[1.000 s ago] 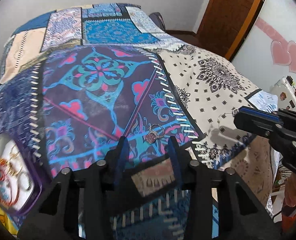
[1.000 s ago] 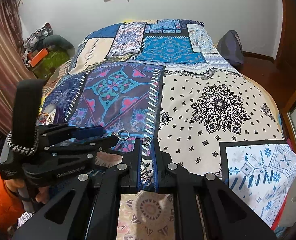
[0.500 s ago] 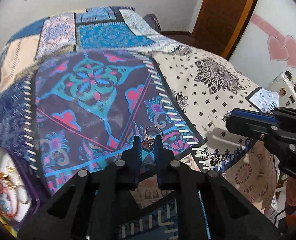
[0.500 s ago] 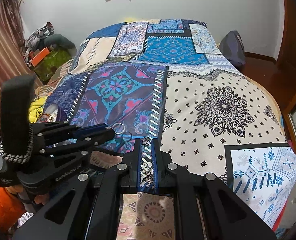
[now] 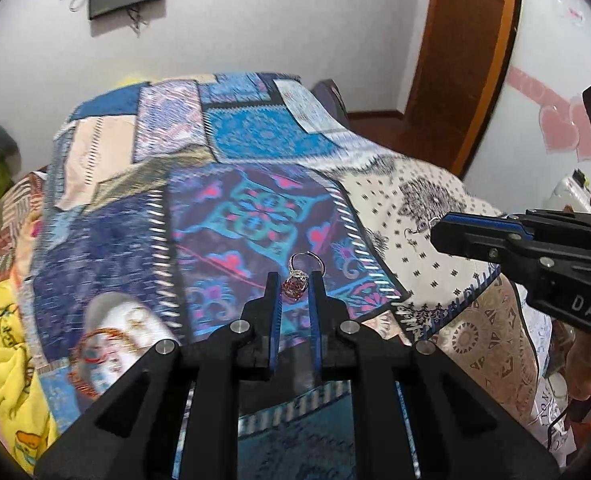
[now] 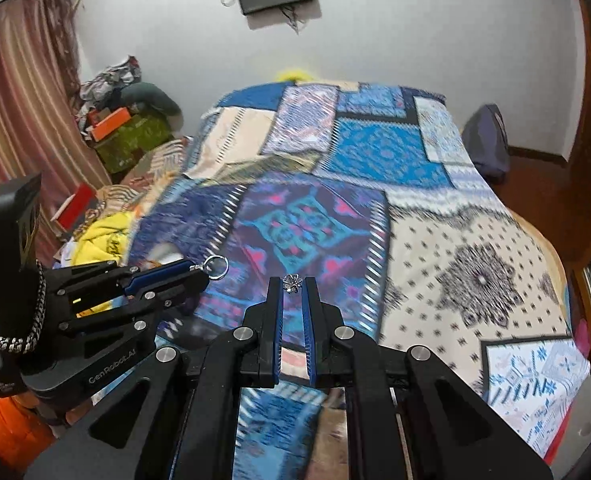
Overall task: Organize jewelry
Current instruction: 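Carry the earring and ring over the heart tin with both tools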
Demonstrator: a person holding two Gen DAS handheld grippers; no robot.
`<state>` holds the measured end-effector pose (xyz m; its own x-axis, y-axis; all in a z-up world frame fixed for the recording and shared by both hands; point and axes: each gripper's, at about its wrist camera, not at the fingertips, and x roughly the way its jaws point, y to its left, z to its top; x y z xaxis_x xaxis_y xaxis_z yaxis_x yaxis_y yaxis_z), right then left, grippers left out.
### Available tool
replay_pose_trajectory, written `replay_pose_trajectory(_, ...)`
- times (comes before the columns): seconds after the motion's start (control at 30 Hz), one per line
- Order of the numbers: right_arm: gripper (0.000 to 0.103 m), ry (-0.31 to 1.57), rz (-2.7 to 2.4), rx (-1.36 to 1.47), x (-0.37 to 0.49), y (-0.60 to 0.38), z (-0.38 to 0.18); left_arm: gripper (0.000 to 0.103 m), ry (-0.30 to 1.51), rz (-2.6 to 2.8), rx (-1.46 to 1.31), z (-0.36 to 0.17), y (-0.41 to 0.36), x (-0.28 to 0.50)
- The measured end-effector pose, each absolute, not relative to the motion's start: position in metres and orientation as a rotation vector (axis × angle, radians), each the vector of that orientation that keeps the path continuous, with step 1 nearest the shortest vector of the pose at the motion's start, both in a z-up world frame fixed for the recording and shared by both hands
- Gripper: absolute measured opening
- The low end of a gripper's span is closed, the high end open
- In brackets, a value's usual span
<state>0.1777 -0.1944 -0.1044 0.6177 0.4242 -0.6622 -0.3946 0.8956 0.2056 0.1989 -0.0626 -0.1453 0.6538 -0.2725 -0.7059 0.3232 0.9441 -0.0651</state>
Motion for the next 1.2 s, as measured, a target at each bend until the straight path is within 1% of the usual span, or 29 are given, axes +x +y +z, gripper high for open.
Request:
replay_pose_trajectory(0.3, 0.008, 0.742, 0.579, -0.012, 0.172, -0.134, -0.093, 0.012, 0.716, -0.231, 0.014, -0.122, 0.002, 0.175)
replay_pose_trajectory(0.63, 0.008, 0.767, 0.682, -0.051, 0.175, -0.079, -0.103, 0.012, 0.715, -0.126, -0.058, -0.128, 0.062, 0.161)
replay_pose_trajectory(0.8, 0.008, 0.785, 0.700, -0.066, 0.180, -0.064, -0.111, 0.012, 0.742, -0.121, -0.072, -0.142, 0.072, 0.161)
replay_pose_trajectory(1.2, 0.008, 0.860, 0.721, -0.098, 0.189, -0.044, -0.136, 0.012, 0.785, -0.159, -0.080, -0.168, 0.069, 0.173)
